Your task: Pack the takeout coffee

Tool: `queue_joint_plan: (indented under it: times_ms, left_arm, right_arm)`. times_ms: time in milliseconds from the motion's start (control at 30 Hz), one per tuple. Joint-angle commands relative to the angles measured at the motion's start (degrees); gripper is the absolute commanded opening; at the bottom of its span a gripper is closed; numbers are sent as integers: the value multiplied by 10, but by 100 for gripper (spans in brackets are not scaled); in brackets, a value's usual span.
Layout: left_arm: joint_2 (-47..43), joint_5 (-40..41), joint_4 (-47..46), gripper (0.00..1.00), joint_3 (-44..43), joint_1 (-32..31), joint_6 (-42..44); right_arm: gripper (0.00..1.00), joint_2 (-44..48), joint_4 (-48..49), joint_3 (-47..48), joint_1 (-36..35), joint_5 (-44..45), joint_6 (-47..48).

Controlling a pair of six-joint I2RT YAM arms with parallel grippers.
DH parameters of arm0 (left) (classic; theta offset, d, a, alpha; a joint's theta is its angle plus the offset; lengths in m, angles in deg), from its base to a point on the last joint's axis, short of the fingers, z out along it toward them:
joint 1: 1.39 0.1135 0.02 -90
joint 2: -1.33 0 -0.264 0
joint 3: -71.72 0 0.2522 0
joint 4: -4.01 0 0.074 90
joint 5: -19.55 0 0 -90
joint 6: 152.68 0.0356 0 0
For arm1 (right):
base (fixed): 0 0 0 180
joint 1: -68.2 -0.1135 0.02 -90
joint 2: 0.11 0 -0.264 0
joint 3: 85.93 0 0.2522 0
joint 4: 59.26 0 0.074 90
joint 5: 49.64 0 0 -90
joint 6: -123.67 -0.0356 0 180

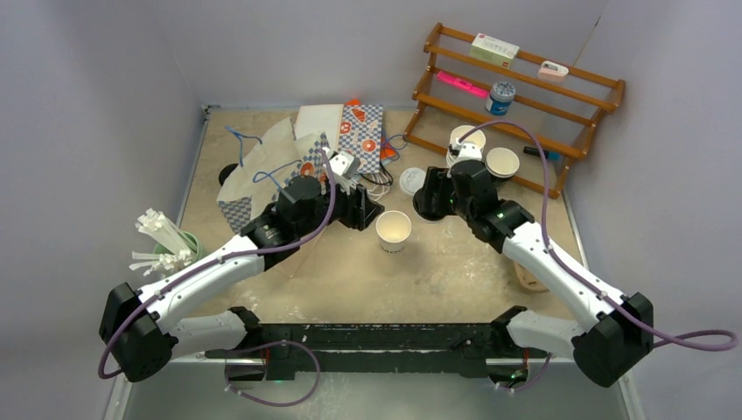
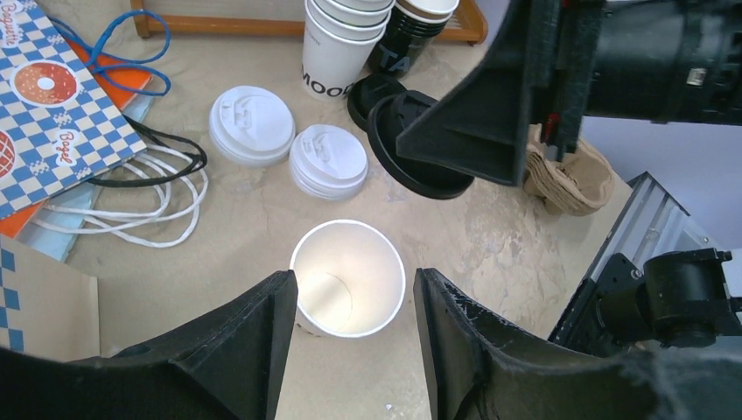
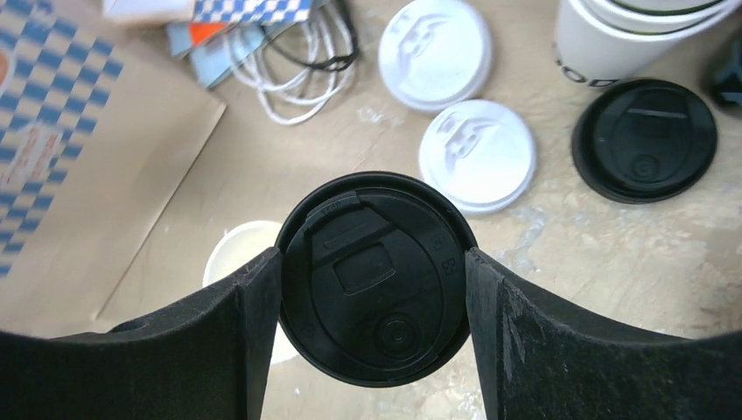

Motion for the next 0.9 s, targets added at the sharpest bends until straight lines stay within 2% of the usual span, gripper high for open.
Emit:
queue_joint_plan:
  times_ms: [0, 167, 467, 867]
  left_arm:
    - [-21, -5, 1, 54, 11, -3, -18]
    - [-33, 9, 10, 54, 30, -3, -53]
    - [-28, 37, 61, 53, 31, 2, -71]
    - [-25, -2, 47, 51, 56, 48, -88]
  right_arm:
    - [60, 21, -35, 12, -34, -76, 50]
    - [60, 2, -27, 12, -73, -97, 93]
    - [60, -50, 13, 25, -136, -55, 105]
    - [60, -92, 30, 40, -166, -23, 116]
